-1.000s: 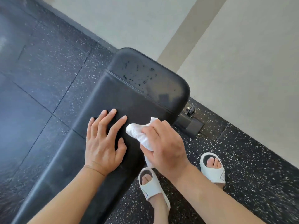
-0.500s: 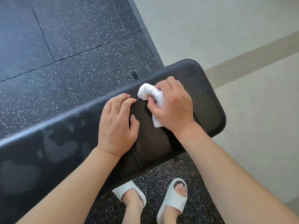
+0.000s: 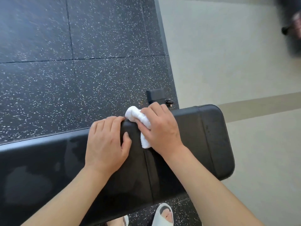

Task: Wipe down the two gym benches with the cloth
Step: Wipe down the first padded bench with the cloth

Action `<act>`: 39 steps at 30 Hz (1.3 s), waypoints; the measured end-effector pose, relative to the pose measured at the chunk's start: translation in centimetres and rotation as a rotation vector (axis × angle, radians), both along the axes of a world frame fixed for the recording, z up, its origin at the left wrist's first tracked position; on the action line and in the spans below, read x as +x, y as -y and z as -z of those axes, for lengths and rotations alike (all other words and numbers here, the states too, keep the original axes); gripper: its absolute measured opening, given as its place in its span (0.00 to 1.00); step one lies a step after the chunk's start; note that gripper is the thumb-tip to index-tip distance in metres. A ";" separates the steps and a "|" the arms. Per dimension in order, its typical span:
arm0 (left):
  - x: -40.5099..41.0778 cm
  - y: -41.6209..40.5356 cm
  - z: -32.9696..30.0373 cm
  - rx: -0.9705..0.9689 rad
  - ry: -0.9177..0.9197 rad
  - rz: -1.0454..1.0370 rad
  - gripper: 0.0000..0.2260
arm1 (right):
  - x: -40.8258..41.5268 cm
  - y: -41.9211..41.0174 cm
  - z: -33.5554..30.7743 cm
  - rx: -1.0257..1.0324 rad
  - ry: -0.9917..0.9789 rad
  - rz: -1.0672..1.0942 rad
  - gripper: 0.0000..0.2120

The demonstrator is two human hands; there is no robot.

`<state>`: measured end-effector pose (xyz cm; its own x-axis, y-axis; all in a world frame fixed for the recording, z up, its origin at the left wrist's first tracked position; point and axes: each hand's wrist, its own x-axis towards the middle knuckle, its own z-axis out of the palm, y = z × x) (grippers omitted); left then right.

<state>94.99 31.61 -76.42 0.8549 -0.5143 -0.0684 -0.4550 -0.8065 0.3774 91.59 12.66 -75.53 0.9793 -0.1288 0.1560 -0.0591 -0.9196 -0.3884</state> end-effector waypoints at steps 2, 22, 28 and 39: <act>0.0 0.0 -0.1 0.004 -0.009 -0.012 0.21 | -0.4 3.6 -0.1 -0.052 -0.019 0.022 0.08; 0.1 0.5 0.8 0.016 0.032 -0.002 0.23 | 3.3 5.0 0.4 0.029 -0.207 0.045 0.16; 0.2 0.5 0.6 0.032 0.022 -0.002 0.23 | 1.1 13.4 0.6 -0.084 -0.274 0.242 0.15; 0.2 0.6 0.3 0.031 0.020 -0.032 0.22 | 6.3 -2.9 0.3 0.107 -0.364 -0.011 0.15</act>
<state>95.24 31.04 -76.73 0.8720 -0.4849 -0.0664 -0.4365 -0.8319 0.3427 97.88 15.57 -75.85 0.9696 -0.1150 -0.2159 -0.2014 -0.8762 -0.4378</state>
